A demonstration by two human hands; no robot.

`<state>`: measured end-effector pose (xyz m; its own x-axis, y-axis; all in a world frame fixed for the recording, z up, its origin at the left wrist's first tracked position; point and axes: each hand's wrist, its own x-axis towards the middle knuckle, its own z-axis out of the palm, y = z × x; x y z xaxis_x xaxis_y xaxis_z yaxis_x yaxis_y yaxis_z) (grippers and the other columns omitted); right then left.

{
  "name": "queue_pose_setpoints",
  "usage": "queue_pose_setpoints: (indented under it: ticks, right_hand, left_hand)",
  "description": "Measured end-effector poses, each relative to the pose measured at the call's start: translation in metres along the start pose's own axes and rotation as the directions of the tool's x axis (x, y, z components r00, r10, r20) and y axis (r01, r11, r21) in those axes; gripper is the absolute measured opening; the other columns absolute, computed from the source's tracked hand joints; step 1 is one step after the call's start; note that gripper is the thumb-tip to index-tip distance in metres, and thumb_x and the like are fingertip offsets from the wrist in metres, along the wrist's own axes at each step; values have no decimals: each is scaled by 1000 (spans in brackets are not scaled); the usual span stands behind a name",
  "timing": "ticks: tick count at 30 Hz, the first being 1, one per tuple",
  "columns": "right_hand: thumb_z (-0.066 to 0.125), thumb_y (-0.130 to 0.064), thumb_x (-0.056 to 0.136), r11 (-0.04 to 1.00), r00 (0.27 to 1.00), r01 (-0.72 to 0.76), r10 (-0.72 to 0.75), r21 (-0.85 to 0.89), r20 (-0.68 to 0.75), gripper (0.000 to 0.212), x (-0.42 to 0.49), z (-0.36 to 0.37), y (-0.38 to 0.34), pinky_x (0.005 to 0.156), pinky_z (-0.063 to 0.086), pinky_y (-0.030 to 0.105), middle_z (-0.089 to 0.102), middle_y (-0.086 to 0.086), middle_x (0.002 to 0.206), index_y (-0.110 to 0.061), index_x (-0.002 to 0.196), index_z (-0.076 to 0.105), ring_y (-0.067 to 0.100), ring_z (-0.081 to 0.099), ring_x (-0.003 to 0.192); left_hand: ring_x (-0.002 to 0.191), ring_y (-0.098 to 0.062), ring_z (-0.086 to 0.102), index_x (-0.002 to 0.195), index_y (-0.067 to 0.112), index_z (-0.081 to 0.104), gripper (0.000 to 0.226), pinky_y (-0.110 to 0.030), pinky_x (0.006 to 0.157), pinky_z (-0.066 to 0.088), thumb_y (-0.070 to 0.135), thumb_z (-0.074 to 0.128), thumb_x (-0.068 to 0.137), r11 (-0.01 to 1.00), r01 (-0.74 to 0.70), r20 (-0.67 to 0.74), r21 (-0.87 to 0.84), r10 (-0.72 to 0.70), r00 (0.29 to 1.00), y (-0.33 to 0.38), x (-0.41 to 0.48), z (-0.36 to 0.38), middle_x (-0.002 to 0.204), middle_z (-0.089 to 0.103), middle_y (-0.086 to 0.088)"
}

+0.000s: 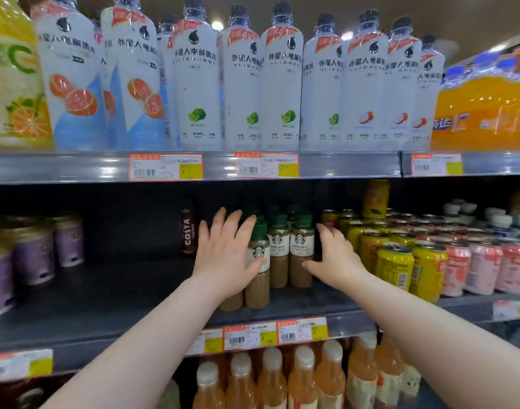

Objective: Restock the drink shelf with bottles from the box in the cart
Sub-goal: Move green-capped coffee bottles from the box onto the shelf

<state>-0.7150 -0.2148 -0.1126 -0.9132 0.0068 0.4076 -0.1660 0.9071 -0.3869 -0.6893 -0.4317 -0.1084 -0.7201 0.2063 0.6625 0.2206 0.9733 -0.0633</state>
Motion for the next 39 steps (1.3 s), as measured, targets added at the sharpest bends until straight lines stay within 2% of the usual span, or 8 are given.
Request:
queue_pose_setpoints:
  ticks: [4, 10, 18, 23, 28, 34, 39]
  right_hand:
    - [65, -43, 80, 982, 997, 74, -79, -174, -20, 83, -28, -12, -11, 104, 38, 44, 27, 5, 150, -22, 147, 20, 29, 31, 134]
    - [62, -43, 83, 936, 984, 175, -177, -304, 21, 79, -62, -24, -31, 107, 34, 45, 26, 3, 152, -24, 147, 19, 27, 26, 138]
    - [59, -46, 85, 915, 950, 312, -292, -257, 115, 79, -120, -33, -44, 113, 28, 44, 23, 0, 154, -26, 149, 17, 24, 20, 142]
    - [56, -45, 87, 890, 907, 409, -372, -202, 198, 75, -178, -35, -41, 114, 25, 43, 23, -1, 153, -27, 148, 16, 22, 20, 141]
    - [56, -46, 86, 875, 853, 473, -426, -103, 302, 77, -252, -28, -46, 111, 25, 42, 21, -2, 153, -27, 148, 15, 21, 19, 141]
    - [55, -46, 85, 847, 789, 532, -486, -20, 375, 77, -326, -20, -67, 111, 23, 43, 22, -4, 153, -29, 148, 14, 22, 19, 141]
    - [55, -45, 86, 828, 761, 560, -494, -40, 420, 75, -362, -20, -99, 111, 23, 44, 24, -2, 151, -29, 147, 14, 24, 21, 139]
  left_hand:
    - [142, -29, 4, 148, 25, 12, 77, -55, 113, 7, 60, 42, 85, 999, -34, 37, 3, 33, 999, -3, -14, -7, 154, 15, -3]
    - [143, -30, 4, 148, 25, 9, 82, -54, 112, 9, 62, 44, 84, 998, 10, 117, 56, -16, 993, -2, -49, -26, 155, 15, -5]
    - [143, -32, 2, 149, 22, 5, 84, -54, 113, 6, 60, 45, 86, 986, 129, 220, 108, -151, 964, 13, -117, -71, 155, 12, -5]
    - [143, -32, 2, 148, 21, 8, 80, -51, 115, 6, 57, 44, 87, 973, 197, 319, 119, -225, 921, 41, -179, -98, 154, 14, -6]
    - [143, -32, 3, 148, 20, 10, 81, -53, 114, 6, 56, 47, 86, 955, 217, 444, 200, -286, 849, 67, -257, -130, 155, 14, -9]
    - [141, -33, 12, 147, 19, 14, 82, -51, 114, 11, 58, 50, 84, 928, 280, 469, 247, -367, 803, 64, -328, -165, 150, 23, -8]
    - [142, -33, 9, 148, 21, 11, 83, -53, 114, 8, 58, 50, 85, 919, 315, 497, 239, -394, 773, 47, -376, -187, 152, 21, -7]
